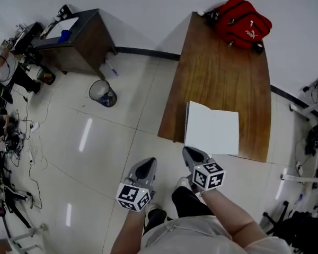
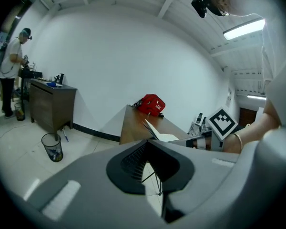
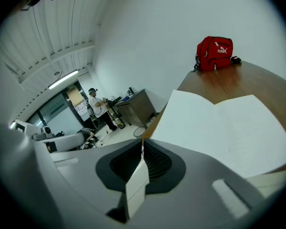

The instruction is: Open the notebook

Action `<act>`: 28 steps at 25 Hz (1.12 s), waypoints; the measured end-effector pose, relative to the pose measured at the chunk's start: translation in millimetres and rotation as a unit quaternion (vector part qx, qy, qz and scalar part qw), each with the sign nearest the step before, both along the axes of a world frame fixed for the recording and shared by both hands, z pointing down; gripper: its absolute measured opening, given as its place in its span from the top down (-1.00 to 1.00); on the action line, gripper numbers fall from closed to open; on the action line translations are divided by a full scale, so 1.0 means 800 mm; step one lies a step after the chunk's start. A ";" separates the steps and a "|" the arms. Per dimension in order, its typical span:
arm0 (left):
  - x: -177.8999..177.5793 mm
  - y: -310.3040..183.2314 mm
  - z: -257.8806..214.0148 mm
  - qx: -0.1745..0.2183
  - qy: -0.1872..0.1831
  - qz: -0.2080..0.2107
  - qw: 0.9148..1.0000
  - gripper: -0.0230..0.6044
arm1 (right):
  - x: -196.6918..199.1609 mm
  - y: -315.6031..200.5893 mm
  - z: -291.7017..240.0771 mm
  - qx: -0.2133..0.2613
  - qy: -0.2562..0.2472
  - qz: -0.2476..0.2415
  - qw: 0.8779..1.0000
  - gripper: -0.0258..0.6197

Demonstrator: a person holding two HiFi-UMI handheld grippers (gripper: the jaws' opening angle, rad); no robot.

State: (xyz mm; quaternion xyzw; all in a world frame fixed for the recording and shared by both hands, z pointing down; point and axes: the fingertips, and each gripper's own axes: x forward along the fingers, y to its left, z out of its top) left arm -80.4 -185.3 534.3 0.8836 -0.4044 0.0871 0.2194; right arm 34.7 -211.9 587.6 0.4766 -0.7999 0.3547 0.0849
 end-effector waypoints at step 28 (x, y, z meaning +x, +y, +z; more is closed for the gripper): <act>0.014 0.041 -0.154 0.116 0.075 0.103 0.985 0.91 | 0.112 0.116 -0.173 0.174 0.042 0.168 0.969 0.92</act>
